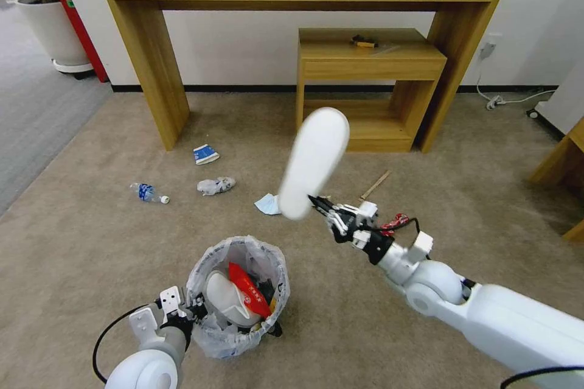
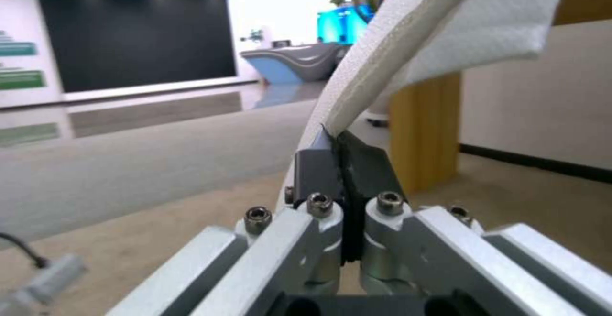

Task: Pick up the trash bin and place the garbage on the floor into it.

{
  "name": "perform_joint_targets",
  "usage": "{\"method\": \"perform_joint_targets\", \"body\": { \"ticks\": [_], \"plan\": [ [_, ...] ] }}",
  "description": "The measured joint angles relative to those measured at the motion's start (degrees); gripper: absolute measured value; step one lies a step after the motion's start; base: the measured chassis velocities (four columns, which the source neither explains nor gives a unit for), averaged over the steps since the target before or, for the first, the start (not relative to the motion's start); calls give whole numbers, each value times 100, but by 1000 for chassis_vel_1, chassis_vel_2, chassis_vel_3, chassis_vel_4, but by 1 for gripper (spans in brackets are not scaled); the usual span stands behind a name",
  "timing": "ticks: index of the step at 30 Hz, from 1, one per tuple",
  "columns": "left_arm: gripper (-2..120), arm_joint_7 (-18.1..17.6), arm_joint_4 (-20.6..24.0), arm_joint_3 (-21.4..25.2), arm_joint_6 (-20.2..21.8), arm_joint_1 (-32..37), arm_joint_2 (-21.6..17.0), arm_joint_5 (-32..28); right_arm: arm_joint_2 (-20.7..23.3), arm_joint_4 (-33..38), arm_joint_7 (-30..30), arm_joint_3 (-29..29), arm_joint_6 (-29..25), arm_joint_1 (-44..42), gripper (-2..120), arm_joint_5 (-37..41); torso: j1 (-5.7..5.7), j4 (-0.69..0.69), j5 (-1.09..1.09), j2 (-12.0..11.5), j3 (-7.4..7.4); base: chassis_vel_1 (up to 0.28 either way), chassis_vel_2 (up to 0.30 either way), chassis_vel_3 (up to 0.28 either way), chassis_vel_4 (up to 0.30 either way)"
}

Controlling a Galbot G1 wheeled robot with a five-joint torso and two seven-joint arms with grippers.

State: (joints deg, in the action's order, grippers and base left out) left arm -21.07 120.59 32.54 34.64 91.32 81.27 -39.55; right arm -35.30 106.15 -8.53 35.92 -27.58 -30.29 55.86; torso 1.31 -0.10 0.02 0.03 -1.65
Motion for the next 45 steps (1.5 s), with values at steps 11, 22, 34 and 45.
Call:
{"method": "perform_joint_targets", "body": {
  "ticks": [11, 22, 34, 45],
  "plan": [
    [0, -54, 2, 42, 16, -93, 4, -70, -345, 233, 255, 1293, 102, 1215, 0, 105, 0, -2, -4, 0, -1, 0, 0, 0, 0],
    [0, -125, 197, 342, 40, -79, -87, -339, -775, 0, 399, 2425, 105, 1936, 0, 23, 0, -1, -1, 0, -1, 0, 0, 0, 0],
    [0, -173, 349, 571, 62, -65, -267, -581, -875, -224, 453, 2772, 65, 1885, 0, -162, 0, -1, -1, 0, -1, 0, 0, 0, 0],
    [0, -183, 456, 564, 65, -37, -247, -618, -938, -516, 555, 2836, 31, 1611, 0, -334, 0, -1, -1, 0, 0, 0, 0, 0, 0]
  ]
}}
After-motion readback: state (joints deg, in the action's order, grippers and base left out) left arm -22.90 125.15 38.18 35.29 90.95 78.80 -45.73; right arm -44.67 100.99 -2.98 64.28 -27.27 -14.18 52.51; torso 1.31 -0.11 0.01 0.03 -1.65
